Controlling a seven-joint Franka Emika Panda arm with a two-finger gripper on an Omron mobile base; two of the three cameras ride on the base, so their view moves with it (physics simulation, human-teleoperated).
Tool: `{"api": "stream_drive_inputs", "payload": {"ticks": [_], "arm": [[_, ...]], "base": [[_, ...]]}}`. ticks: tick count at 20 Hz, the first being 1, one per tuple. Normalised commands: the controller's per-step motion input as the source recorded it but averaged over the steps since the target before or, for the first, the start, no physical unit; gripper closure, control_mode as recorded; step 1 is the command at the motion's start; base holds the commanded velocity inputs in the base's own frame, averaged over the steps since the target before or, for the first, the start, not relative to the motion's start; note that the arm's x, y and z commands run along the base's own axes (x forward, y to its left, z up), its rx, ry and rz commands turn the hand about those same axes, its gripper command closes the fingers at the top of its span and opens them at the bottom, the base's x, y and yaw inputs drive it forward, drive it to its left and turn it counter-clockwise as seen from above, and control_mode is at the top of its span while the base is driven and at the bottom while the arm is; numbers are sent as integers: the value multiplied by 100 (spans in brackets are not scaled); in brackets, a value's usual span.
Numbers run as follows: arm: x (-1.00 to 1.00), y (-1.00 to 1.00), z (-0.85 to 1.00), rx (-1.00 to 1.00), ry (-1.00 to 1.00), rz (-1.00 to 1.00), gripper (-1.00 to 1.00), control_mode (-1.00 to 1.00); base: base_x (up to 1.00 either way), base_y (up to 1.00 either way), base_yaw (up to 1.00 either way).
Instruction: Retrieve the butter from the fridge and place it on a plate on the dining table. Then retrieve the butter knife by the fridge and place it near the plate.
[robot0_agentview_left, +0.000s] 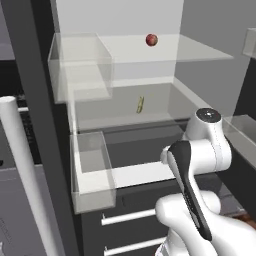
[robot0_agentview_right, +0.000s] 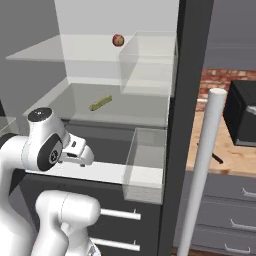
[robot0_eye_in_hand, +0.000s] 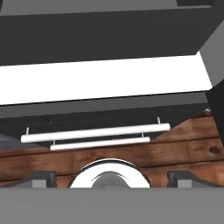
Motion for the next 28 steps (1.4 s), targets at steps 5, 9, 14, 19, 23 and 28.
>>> {"api": "stream_drive_inputs", "payload": {"ticks": [5, 9, 14, 19, 23, 28], "arm": [[0, 0, 0, 0, 0, 0, -100, 100], [0, 0, 0, 0, 0, 0, -100, 100], [0, 0, 0, 0, 0, 0, -100, 100], [0, 0, 0, 0, 0, 0, -100, 100], [0, 0, 0, 0, 0, 0, -100, 100], [0, 0, 0, 0, 0, 0, -100, 100]], "base": [[61, 0, 0], [54, 2, 0], [53, 1, 0], [42, 2, 0], [5, 0, 0], [0, 0, 0]]}}
